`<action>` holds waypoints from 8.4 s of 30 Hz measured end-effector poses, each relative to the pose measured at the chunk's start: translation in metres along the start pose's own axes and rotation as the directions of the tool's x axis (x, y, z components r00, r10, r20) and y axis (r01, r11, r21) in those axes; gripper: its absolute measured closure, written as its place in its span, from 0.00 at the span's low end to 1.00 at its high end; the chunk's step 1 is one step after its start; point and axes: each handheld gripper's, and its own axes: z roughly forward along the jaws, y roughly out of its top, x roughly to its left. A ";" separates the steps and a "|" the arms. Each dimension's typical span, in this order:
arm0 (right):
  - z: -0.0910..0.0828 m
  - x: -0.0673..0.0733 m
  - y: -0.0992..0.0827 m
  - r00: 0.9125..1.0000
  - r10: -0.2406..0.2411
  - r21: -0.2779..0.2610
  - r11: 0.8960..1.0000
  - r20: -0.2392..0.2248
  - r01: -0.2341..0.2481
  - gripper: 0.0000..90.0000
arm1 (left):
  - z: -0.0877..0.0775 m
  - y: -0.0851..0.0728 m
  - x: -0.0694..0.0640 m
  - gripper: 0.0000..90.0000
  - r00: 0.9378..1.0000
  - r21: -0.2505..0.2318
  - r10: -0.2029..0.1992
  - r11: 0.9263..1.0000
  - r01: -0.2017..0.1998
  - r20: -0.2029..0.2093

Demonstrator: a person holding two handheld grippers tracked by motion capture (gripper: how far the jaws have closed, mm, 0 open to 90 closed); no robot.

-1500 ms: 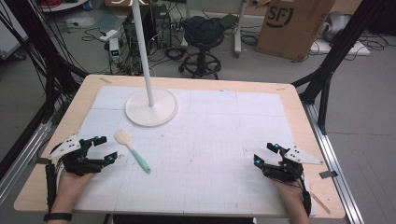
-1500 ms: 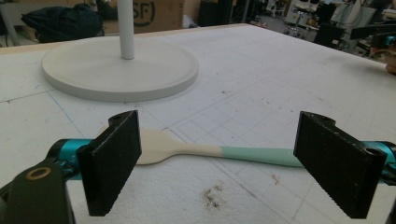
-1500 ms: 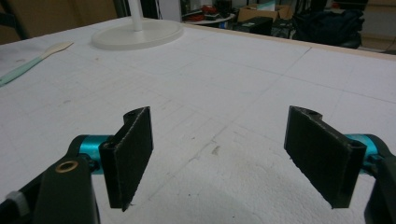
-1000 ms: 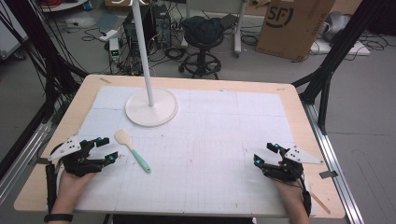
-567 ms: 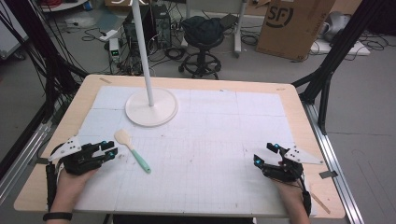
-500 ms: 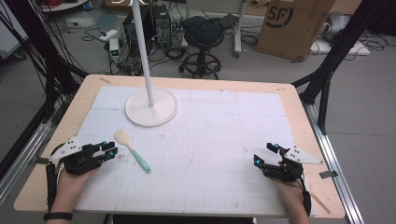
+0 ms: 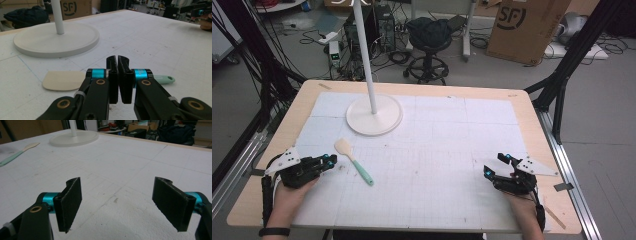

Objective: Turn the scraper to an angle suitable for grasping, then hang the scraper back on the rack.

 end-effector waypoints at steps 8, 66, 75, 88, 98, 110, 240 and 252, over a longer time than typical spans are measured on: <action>0.000 -0.001 0.000 1.000 -0.002 -0.001 1.000 -0.002 0.002 0.26 | -0.001 0.002 -0.002 1.00 1.000 0.029 -0.008 1.000 0.008 -0.007; 0.001 -0.001 0.000 1.000 0.003 0.003 1.000 -0.003 -0.003 0.26 | 0.135 0.030 -0.058 1.00 0.981 0.451 0.163 0.887 -0.099 -0.106; 0.001 -0.001 0.000 1.000 0.005 0.003 1.000 -0.004 -0.005 0.27 | 0.164 0.038 -0.054 0.99 0.964 0.452 0.140 0.892 -0.024 -0.226; 0.001 -0.001 0.000 1.000 0.010 0.006 1.000 -0.007 -0.010 0.27 | 0.179 0.038 -0.036 0.99 0.924 0.373 0.044 0.921 0.109 -0.379; 0.000 -0.001 0.000 1.000 0.009 0.007 1.000 -0.006 -0.009 0.27 | 0.170 0.043 -0.031 0.86 0.926 0.303 -0.014 0.943 0.138 -0.378; 0.001 0.000 0.000 1.000 -0.004 0.006 1.000 -0.002 0.004 0.26 | 0.059 0.046 -0.013 0.24 0.983 0.031 -0.105 0.993 0.111 -0.148; 0.001 0.000 0.001 1.000 -0.002 0.010 1.000 -0.015 0.002 0.26 | 0.122 0.033 0.045 0.90 0.976 0.394 0.177 0.894 -0.212 0.124; 0.001 -0.001 0.001 1.000 -0.007 0.008 1.000 -0.014 0.007 0.26 | 0.102 0.056 0.037 0.90 0.986 0.271 0.109 0.952 -0.140 0.126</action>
